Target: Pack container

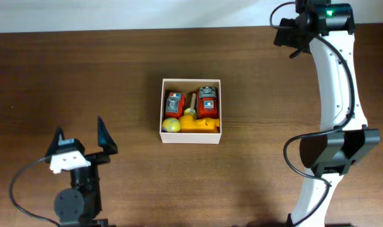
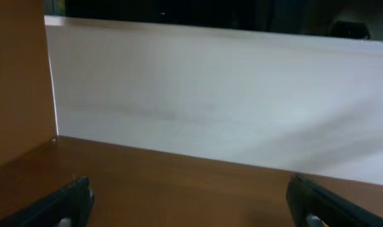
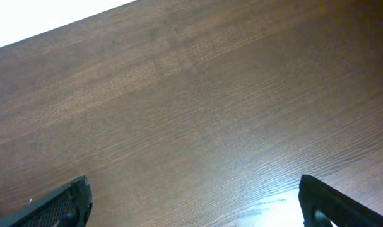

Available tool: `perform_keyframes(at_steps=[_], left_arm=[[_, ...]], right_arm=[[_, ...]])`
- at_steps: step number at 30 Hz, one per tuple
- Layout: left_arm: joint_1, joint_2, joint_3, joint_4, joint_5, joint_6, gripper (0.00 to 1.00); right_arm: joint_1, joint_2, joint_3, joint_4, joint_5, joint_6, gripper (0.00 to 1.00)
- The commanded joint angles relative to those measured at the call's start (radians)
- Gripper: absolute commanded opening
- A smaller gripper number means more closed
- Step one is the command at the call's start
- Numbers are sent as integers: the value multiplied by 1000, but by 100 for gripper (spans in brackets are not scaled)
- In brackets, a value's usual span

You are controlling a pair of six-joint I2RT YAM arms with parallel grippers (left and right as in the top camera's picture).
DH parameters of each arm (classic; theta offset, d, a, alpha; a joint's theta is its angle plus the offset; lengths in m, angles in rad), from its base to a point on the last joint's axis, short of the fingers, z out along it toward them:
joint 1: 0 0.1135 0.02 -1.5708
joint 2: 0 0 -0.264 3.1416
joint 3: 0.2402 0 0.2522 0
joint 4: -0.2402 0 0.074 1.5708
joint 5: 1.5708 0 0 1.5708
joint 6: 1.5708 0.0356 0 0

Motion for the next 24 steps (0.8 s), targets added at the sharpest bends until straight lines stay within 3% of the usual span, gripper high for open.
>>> perform_keyframes(at_steps=[1, 10, 17, 24], left_arm=[[6, -67, -54, 3, 2, 17, 99], [6, -195, -198, -15, -23, 20, 99], [6, -326, -198, -291, -22, 19, 99], [6, -321, -198, -327, 1, 53, 99]], right_arm=[[-7, -3, -5, 1, 12, -6, 99], [-7, -3, -5, 1, 12, -6, 99], [-7, -3, -5, 1, 12, -6, 99], [-7, -3, -5, 1, 12, -6, 99]])
